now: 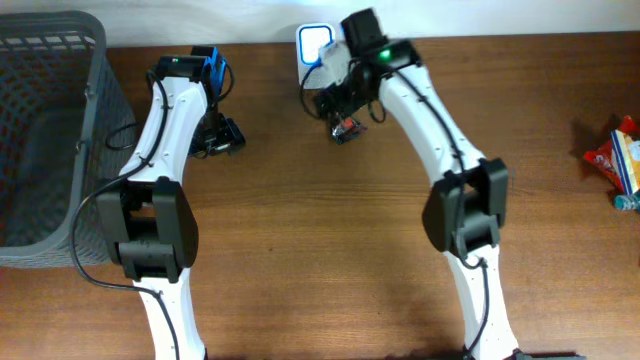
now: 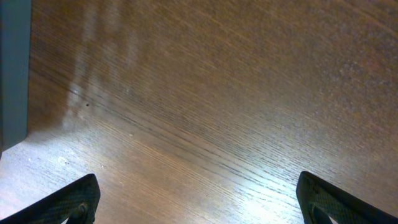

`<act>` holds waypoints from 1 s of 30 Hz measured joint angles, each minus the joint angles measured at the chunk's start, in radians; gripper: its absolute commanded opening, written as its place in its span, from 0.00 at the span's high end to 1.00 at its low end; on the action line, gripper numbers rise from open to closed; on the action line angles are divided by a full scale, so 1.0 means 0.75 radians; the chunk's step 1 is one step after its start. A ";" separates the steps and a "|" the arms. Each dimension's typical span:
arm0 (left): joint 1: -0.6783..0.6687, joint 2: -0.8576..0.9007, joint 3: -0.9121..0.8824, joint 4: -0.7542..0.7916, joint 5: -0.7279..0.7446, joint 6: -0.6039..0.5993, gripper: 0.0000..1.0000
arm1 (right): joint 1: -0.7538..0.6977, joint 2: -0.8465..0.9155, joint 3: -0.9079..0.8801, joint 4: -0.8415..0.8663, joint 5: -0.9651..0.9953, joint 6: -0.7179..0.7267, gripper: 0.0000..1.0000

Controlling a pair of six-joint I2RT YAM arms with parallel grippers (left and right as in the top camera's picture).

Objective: Scan the item barcode
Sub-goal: 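Grasp the small red-black packet by the scanner with the right gripper, then hold the packet up in front of the white scanner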

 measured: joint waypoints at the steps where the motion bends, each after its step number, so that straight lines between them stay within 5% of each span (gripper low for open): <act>1: 0.000 0.000 0.000 -0.002 0.000 0.000 0.01 | 0.008 0.024 0.000 0.024 0.006 -0.013 0.23; 10: 0.000 0.000 0.000 -0.001 0.000 0.000 0.01 | 0.013 0.145 0.000 0.186 0.032 0.023 0.27; 15: 0.000 0.000 0.000 -0.001 0.000 0.000 0.01 | 0.005 0.222 0.000 0.235 0.098 0.112 0.44; 30: 0.000 0.000 0.000 -0.001 0.000 0.000 0.01 | -0.002 0.231 0.000 0.195 0.122 0.188 0.69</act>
